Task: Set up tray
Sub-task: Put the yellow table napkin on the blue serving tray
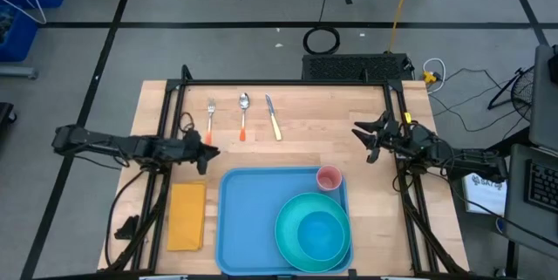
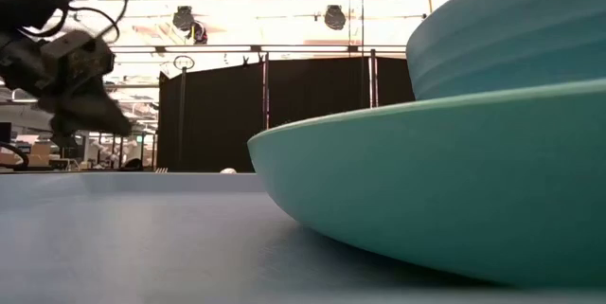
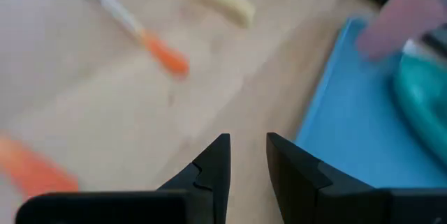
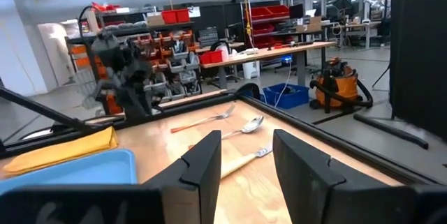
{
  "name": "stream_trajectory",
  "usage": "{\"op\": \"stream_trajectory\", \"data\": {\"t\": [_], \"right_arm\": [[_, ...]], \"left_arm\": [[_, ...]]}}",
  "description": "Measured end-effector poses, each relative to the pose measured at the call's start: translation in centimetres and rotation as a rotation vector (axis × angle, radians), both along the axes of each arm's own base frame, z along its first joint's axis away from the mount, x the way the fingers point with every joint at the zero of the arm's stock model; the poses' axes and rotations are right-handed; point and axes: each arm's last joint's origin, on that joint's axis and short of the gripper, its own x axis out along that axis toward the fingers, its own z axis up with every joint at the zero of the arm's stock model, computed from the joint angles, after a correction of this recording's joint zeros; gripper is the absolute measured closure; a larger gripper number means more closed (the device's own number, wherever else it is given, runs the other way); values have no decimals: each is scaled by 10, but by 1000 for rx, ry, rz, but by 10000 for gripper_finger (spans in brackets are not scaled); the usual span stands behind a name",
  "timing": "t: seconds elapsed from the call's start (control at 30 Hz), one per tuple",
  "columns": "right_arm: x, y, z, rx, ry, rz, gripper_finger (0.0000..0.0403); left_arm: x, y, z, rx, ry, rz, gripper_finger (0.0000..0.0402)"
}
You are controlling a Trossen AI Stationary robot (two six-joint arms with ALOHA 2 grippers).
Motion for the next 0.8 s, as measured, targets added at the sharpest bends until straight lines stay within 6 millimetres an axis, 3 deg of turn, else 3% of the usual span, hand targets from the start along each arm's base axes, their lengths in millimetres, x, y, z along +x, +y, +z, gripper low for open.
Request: {"op": "stream_trajectory", "data": {"t": [0.1, 0.27, 0.43, 0.67, 0.8], "right_arm": [[0, 0, 0, 0, 1, 0, 280], [0, 0, 0, -3, 2, 0, 280], [0, 0, 0, -3, 2, 0, 280], [0, 0, 0, -3, 2, 1, 280], [0, 0, 0, -3, 2, 1, 280]], "left_arm": [[1, -4, 3, -77, 84, -61, 304], [6, -13, 25, -173, 186, -218, 304], [1, -22, 41, -363, 424, -183, 305], [7, -53, 24, -551, 661, -204, 310], [12, -87, 12, -664, 806, -313, 362]]}}
